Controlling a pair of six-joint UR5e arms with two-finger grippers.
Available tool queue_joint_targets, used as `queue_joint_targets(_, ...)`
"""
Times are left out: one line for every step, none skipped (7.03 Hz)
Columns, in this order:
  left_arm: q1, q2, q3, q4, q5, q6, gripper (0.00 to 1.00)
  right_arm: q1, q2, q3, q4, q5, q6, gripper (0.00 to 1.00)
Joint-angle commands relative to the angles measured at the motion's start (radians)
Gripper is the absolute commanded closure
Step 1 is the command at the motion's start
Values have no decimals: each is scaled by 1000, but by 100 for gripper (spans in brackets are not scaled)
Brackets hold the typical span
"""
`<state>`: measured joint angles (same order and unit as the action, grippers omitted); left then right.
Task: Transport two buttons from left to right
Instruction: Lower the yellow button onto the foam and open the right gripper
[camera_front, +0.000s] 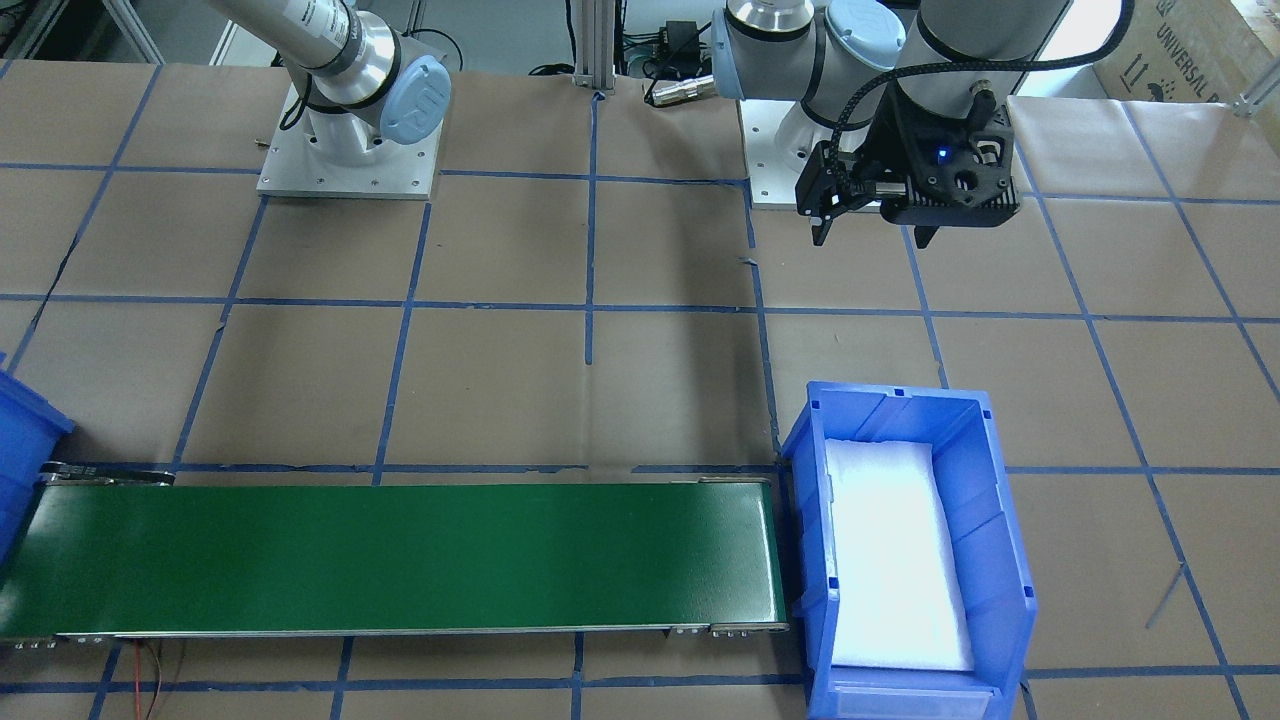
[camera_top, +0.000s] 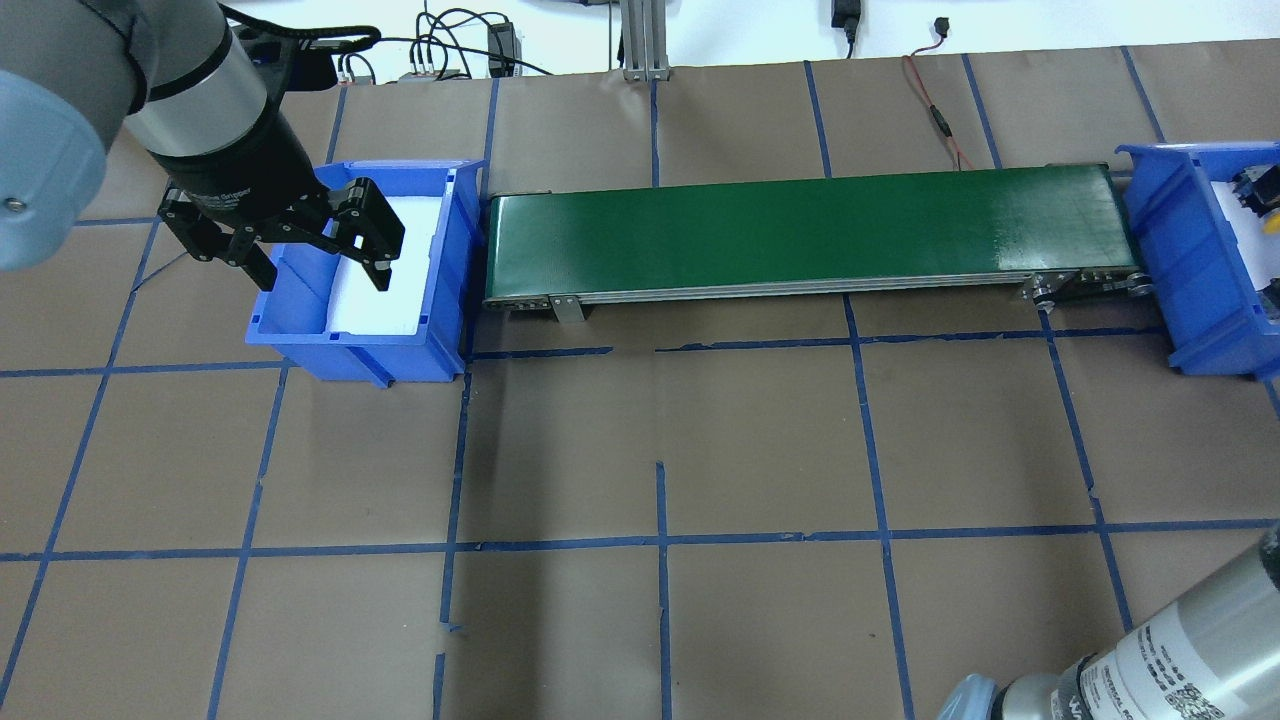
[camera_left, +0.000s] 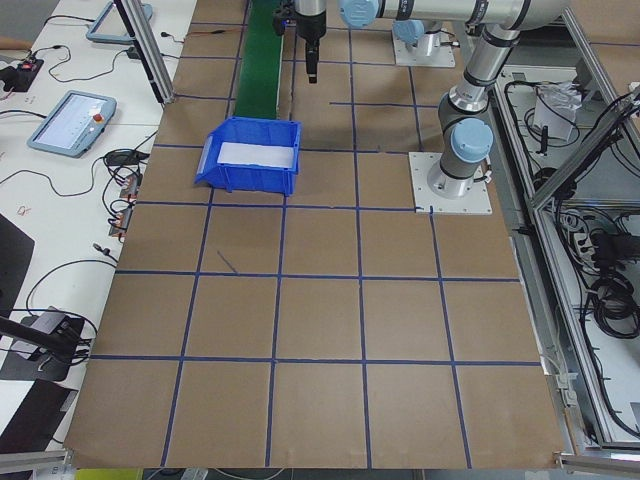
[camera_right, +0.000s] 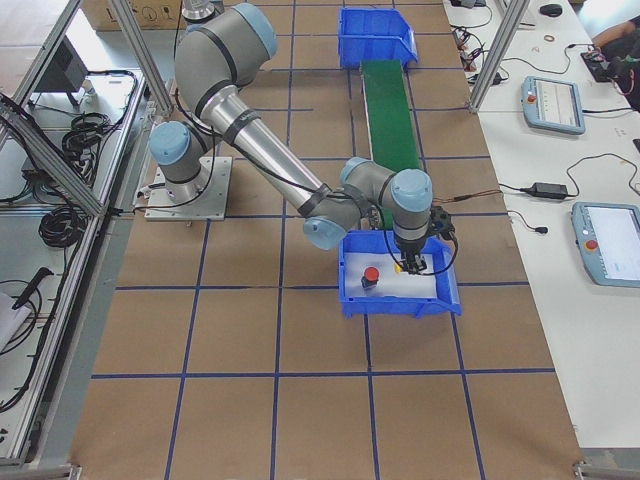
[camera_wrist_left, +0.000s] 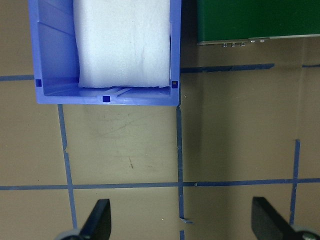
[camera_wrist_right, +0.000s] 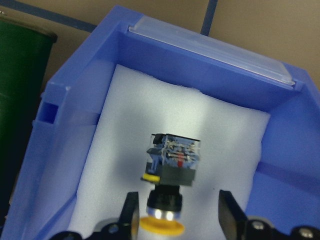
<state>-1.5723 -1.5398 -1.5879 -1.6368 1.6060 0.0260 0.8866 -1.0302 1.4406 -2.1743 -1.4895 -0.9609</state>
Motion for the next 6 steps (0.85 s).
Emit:
queue_joint_targets(0,1,0,0,0,0,0,0,-1,3,-30,14,-4,0)
queue_joint_targets(0,0,0,0,0,-1,0,0,-7,9,-33,46,-8,0)
queue_joint_targets(0,1,0,0,0,0,0,0,-39,11,-32,48,-15,0)
queue_joint_targets(0,0,0,0,0,0,0,2,-91,14,-18,48,-13,0)
queue_joint_targets(0,0,0,0,0,0,0,8,-129,14,26,46,-7,0)
queue_joint_targets(0,0,0,0,0,0,0,30,-196,14,110,46,20,0)
